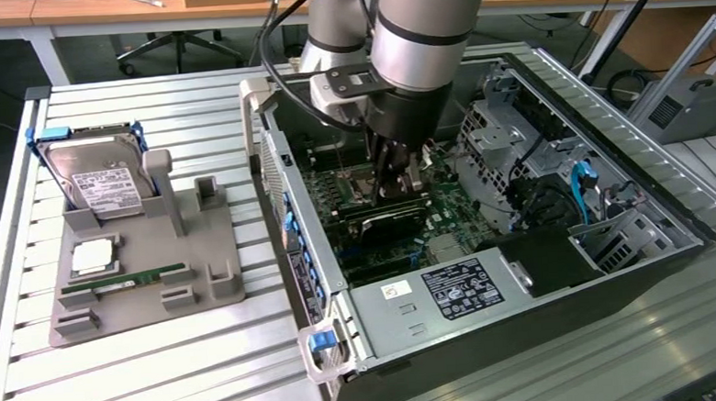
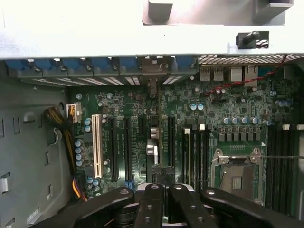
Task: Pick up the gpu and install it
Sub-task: 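Press down on the gpu until it lock into place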
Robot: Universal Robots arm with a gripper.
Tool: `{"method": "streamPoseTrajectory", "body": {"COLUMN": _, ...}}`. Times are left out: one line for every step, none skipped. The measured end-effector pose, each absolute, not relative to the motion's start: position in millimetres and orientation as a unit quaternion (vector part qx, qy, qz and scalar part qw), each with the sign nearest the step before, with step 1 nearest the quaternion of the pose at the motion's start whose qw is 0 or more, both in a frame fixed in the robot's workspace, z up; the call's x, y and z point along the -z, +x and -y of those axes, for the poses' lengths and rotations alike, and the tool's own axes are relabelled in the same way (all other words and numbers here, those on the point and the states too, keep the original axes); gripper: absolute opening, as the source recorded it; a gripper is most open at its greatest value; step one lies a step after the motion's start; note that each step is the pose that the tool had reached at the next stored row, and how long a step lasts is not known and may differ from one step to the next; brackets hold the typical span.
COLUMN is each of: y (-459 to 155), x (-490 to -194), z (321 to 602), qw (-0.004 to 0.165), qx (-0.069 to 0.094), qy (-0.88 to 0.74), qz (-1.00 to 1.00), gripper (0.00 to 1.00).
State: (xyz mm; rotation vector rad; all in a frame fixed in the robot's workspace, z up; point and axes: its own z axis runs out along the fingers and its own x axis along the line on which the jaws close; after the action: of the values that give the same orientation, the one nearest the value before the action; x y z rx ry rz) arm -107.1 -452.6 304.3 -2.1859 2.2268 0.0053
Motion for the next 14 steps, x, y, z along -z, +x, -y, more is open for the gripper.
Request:
{"method": "streamPoseTrajectory", "body": {"y": -107.6, "x": -303.5, "z": 452.5, "qw": 0.011, "qx": -0.002, "qy": -0.700, "qz": -0.714, "gripper": 0.11}}
{"method": "streamPoseTrajectory", "body": {"y": -108.1, "x": -302.1, "z": 452.4, "qw": 0.011, "qx": -0.002, "qy": -0.700, "qz": -0.714, "gripper": 0.11}}
{"method": "streamPoseTrajectory", "body": {"y": -108.4, "x": -300.8, "z": 452.1, "qw": 0.011, "qx": -0.002, "qy": -0.700, "qz": -0.714, "gripper": 0.11}}
{"method": "streamPoseTrajectory", "body": {"y": -108.7, "x": -299.1, "z": 451.7, "qw": 0.011, "qx": -0.002, "qy": -0.701, "qz": -0.714, "gripper": 0.11}}
{"method": "streamPoseTrajectory", "body": {"y": -109.1, "x": -297.7, "z": 451.3, "qw": 0.011, "qx": -0.002, "qy": -0.700, "qz": -0.714, "gripper": 0.11}}
{"method": "streamPoseTrajectory", "body": {"y": -109.5, "x": -296.4, "z": 451.0, "qw": 0.011, "qx": -0.002, "qy": -0.700, "qz": -0.714, "gripper": 0.11}}
{"method": "streamPoseTrajectory", "body": {"y": -110.1, "x": -295.1, "z": 450.6, "qw": 0.011, "qx": -0.002, "qy": -0.700, "qz": -0.714, "gripper": 0.11}}
{"method": "streamPoseTrajectory", "body": {"y": -110.7, "x": -294.1, "z": 450.2, "qw": 0.011, "qx": -0.002, "qy": -0.700, "qz": -0.714, "gripper": 0.11}}
{"method": "streamPoseTrajectory", "body": {"y": -111.7, "x": -292.3, "z": 449.6, "qw": 0.011, "qx": -0.002, "qy": -0.700, "qz": -0.714, "gripper": 0.11}}
{"method": "streamPoseTrajectory", "body": {"y": -112.3, "x": -291.4, "z": 449.1, "qw": 0.010, "qx": -0.002, "qy": -0.700, "qz": -0.714, "gripper": 0.11}}
{"method": "streamPoseTrajectory", "body": {"y": -113.0, "x": -290.4, "z": 448.6, "qw": 0.011, "qx": -0.002, "qy": -0.701, "qz": -0.714, "gripper": 0.11}}
{"method": "streamPoseTrajectory", "body": {"y": -113.6, "x": -289.2, "z": 448.1, "qw": 0.011, "qx": -0.002, "qy": -0.700, "qz": -0.714, "gripper": 0.11}}
{"method": "streamPoseTrajectory", "body": {"y": -114.3, "x": -287.8, "z": 447.5, "qw": 0.011, "qx": -0.002, "qy": -0.701, "qz": -0.714, "gripper": 0.11}}
{"method": "streamPoseTrajectory", "body": {"y": -114.8, "x": -287.0, "z": 447.3, "qw": 0.011, "qx": -0.002, "qy": -0.700, "qz": -0.714, "gripper": 0.11}}
